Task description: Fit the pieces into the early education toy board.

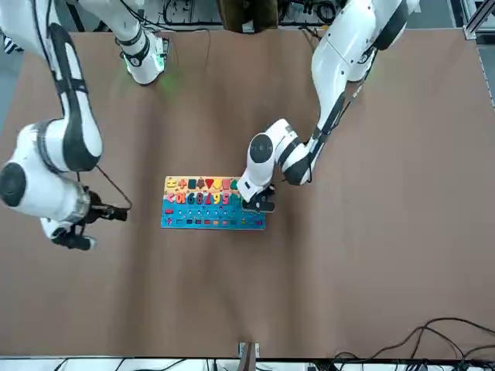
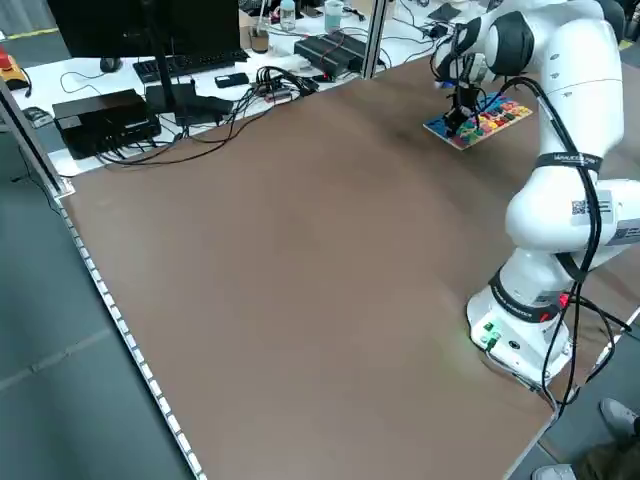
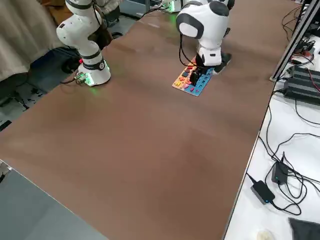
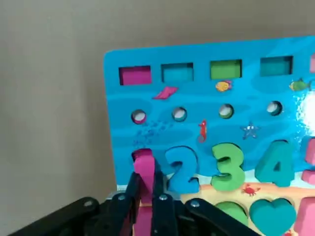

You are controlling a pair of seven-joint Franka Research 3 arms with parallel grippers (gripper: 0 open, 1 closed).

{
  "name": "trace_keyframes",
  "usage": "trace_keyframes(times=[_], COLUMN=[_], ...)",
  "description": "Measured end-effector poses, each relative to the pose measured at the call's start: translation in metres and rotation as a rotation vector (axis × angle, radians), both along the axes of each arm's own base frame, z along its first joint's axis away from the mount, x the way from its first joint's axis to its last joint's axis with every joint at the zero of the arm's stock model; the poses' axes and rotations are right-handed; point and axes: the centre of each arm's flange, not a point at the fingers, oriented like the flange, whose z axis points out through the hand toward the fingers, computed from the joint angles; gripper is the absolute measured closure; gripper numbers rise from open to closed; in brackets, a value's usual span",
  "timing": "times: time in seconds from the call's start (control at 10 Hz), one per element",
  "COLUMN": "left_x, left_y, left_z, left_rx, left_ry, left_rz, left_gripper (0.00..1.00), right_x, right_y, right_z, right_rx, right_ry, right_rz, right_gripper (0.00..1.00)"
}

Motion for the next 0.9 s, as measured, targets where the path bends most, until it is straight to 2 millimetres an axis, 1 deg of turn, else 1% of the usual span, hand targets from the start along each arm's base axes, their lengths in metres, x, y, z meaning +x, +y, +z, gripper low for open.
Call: trace_keyframes(times=[0.1,0.2,0.4,0.6,0.7,0.8,0.9], left_x=[0.0,0.0,0.0,0.003,0.005,0.006,0.007], left_y=[0.0,0.0,0.0,0.003,0.004,0.005,0.005], left_z=[0.0,0.0,0.0,0.0,0.0,0.0,0.0], left_rx=[0.0,0.0,0.0,0.003,0.005,0.006,0.006], left_ry=[0.0,0.0,0.0,-0.004,-0.007,-0.008,-0.008], left_rz=[0.0,0.0,0.0,0.004,0.005,0.006,0.006], left_gripper=[0.87,0.87,0.87,0.87,0.87,0.87,0.87], right_x=[0.002,-0.001,-0.012,-0.03,-0.04,-0.047,-0.05], right_y=[-0.01,-0.018,-0.02,-0.017,-0.017,-0.017,-0.017], right_z=[0.02,0.043,0.099,0.152,0.169,0.181,0.188], right_rx=[0.0,-0.001,-0.004,-0.008,-0.01,-0.011,-0.012], right_ry=[-0.026,-0.044,-0.117,-0.183,-0.188,-0.189,-0.198], right_rz=[-0.008,-0.016,-0.017,-0.014,-0.012,-0.012,-0.012], right_gripper=[0.01,0.01,0.01,0.01,0.01,0.01,0.01])
